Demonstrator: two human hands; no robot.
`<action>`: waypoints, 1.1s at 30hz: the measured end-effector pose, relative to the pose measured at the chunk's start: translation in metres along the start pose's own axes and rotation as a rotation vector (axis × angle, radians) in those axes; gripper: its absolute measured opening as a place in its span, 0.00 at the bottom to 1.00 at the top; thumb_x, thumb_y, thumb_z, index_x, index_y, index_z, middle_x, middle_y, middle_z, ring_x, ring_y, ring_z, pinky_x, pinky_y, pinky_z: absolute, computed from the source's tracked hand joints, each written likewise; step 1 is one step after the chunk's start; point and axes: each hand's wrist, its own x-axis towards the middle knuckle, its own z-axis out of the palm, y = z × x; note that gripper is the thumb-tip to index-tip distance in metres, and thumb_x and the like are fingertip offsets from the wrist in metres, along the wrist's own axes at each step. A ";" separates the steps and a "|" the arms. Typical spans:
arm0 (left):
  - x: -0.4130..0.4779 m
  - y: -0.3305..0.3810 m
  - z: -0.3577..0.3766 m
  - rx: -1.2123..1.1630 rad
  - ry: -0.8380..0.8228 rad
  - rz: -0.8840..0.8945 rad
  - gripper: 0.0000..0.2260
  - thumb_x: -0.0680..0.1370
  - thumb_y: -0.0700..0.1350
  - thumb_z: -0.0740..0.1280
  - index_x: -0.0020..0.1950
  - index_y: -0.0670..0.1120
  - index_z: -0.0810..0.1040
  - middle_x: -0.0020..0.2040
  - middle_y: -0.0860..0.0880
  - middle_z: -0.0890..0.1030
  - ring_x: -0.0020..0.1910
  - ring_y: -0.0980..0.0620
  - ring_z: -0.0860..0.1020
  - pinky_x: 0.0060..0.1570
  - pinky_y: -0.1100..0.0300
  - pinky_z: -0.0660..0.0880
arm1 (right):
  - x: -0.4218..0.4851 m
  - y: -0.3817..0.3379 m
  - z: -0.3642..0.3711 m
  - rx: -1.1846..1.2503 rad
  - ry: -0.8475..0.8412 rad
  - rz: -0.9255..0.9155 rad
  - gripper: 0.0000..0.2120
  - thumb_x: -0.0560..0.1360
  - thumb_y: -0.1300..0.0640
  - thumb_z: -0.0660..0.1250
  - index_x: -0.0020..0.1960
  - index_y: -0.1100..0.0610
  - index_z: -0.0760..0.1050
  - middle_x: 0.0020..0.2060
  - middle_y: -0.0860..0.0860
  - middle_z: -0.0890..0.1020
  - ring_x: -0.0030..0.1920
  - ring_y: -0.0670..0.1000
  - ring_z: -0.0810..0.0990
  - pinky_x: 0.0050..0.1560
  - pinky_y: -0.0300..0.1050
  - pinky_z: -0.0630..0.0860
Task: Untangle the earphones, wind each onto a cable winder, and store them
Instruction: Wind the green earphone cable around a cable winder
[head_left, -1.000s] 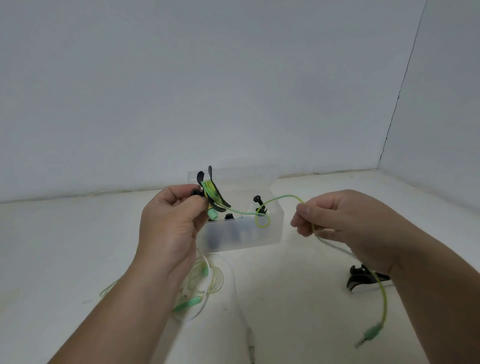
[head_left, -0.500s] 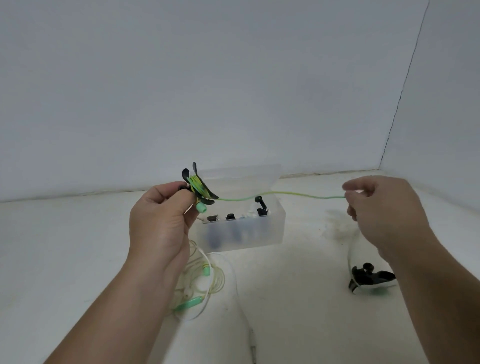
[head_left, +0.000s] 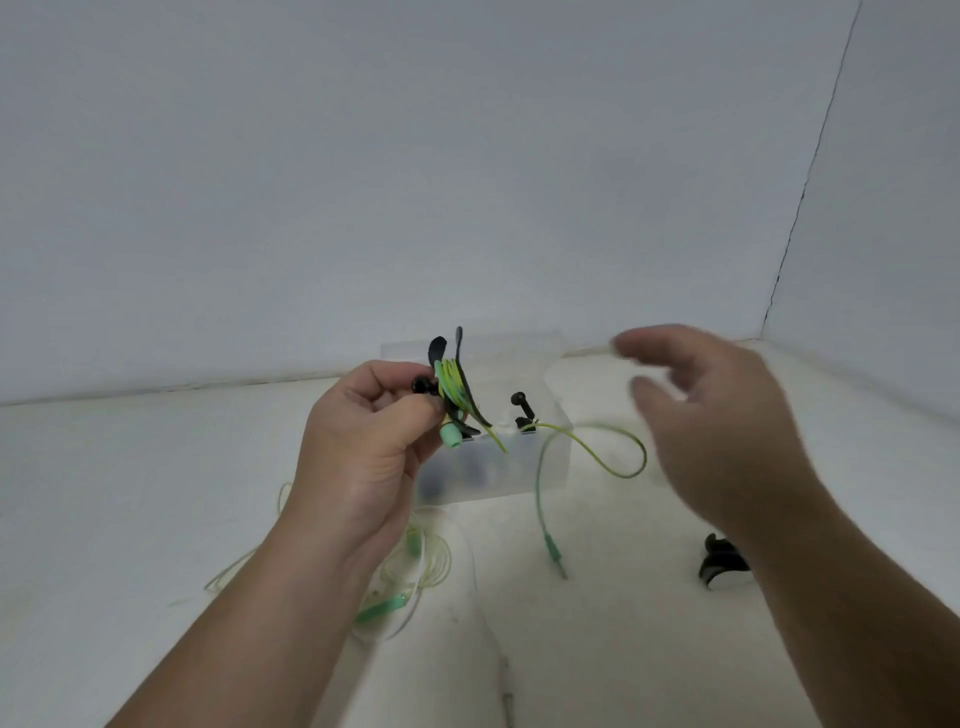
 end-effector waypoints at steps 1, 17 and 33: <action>0.000 -0.001 0.000 -0.002 -0.015 -0.004 0.10 0.63 0.31 0.68 0.42 0.41 0.79 0.37 0.42 0.82 0.34 0.48 0.81 0.36 0.58 0.80 | -0.006 -0.008 0.007 0.115 -0.161 -0.043 0.18 0.71 0.60 0.66 0.59 0.48 0.79 0.53 0.39 0.83 0.55 0.39 0.79 0.63 0.38 0.72; 0.002 0.009 -0.001 -0.081 0.074 -0.009 0.12 0.74 0.25 0.60 0.41 0.40 0.78 0.33 0.46 0.82 0.31 0.51 0.79 0.44 0.59 0.79 | 0.015 0.034 -0.009 0.028 -0.082 0.422 0.18 0.71 0.74 0.62 0.35 0.54 0.81 0.35 0.50 0.84 0.38 0.52 0.82 0.34 0.41 0.71; 0.009 -0.001 -0.011 0.140 0.303 0.046 0.09 0.67 0.30 0.70 0.45 0.39 0.80 0.41 0.41 0.82 0.40 0.46 0.80 0.47 0.56 0.80 | 0.027 0.062 -0.026 0.438 0.350 0.829 0.08 0.75 0.68 0.62 0.39 0.59 0.72 0.38 0.59 0.72 0.28 0.50 0.64 0.29 0.43 0.64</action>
